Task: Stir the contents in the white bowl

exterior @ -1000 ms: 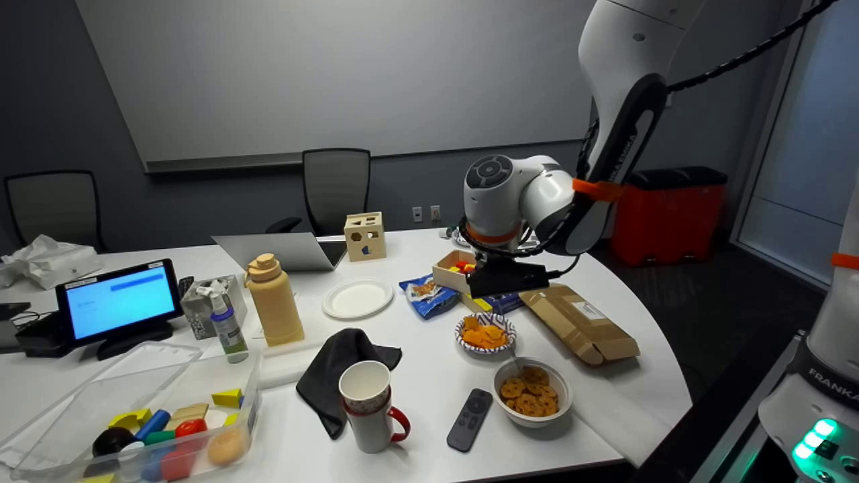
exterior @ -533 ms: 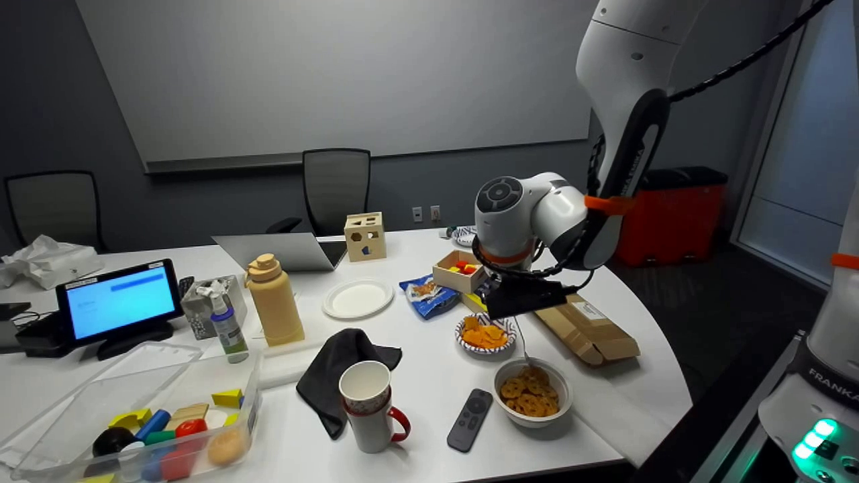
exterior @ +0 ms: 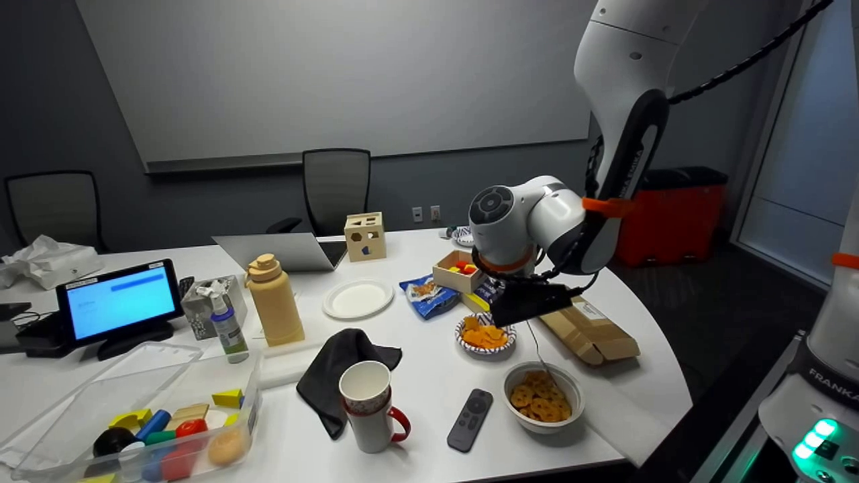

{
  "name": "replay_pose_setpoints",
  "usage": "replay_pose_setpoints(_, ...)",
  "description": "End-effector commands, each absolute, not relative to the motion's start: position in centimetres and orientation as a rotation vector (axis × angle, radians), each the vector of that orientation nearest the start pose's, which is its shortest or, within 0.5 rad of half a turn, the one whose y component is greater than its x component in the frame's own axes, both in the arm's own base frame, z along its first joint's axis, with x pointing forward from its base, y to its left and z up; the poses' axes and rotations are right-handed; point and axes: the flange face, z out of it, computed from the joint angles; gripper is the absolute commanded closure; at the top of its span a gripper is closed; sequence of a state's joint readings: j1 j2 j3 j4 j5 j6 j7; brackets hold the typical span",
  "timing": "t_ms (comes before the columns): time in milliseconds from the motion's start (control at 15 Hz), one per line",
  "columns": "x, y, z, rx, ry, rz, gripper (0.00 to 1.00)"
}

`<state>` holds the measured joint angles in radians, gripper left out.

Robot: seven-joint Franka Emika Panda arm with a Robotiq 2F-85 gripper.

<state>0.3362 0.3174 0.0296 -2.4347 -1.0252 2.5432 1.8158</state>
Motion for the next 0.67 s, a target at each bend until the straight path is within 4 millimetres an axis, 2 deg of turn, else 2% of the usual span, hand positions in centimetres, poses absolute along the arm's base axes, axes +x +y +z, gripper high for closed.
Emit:
replay_pose_setpoints(0, 43.3, 17.6, 16.7, -3.28, 0.901, -0.788, 0.99)
replay_pose_setpoints(333, 43.7, 18.3, 16.2, -3.202, 0.845, -0.964, 0.99)
replay_pose_setpoints(600, 43.0, 19.5, 16.6, -3.12, 0.801, -0.897, 0.99)
